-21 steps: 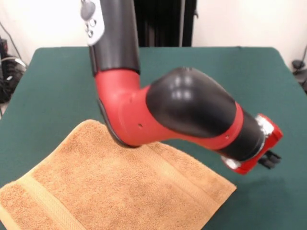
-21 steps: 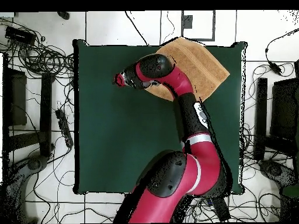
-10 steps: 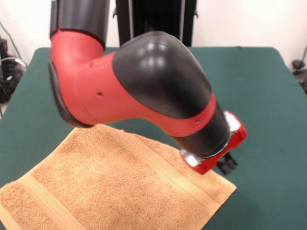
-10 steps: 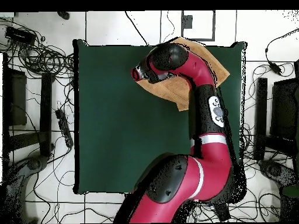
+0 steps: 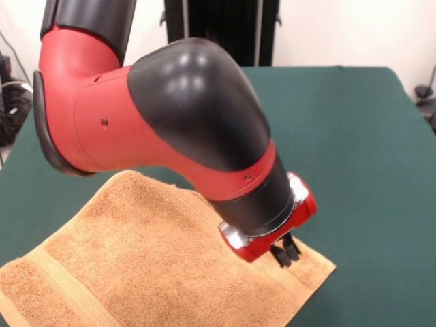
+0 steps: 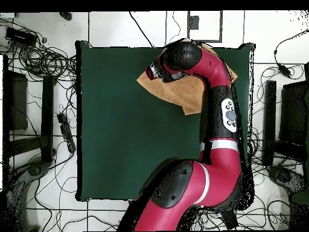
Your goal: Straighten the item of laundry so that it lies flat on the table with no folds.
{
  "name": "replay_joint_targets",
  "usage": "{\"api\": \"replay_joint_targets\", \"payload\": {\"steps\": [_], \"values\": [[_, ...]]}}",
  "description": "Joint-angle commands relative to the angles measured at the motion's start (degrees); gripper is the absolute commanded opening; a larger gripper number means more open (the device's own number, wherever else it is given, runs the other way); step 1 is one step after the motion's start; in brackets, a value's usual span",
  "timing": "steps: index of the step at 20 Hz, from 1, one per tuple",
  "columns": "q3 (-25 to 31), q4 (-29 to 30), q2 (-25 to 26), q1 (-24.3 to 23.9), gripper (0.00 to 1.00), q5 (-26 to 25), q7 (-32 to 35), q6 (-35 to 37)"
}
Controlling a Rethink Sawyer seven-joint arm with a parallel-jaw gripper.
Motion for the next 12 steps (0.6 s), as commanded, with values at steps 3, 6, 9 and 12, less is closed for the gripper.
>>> {"api": "replay_joint_targets", "payload": {"steps": [3, 6, 9, 12], "values": [[2.6, -2.7, 9.1, 2.0, 0.0, -1.4, -2.2, 7.6], [3.2, -5.2, 11.3, 2.4, 0.0, -1.6, -2.5, 8.7], [3.0, -6.6, 12.4, 2.6, 0.0, -2.3, -2.8, 9.1], [2.4, -7.7, 13.3, 3.0, 0.0, -3.2, -3.0, 8.7]]}}
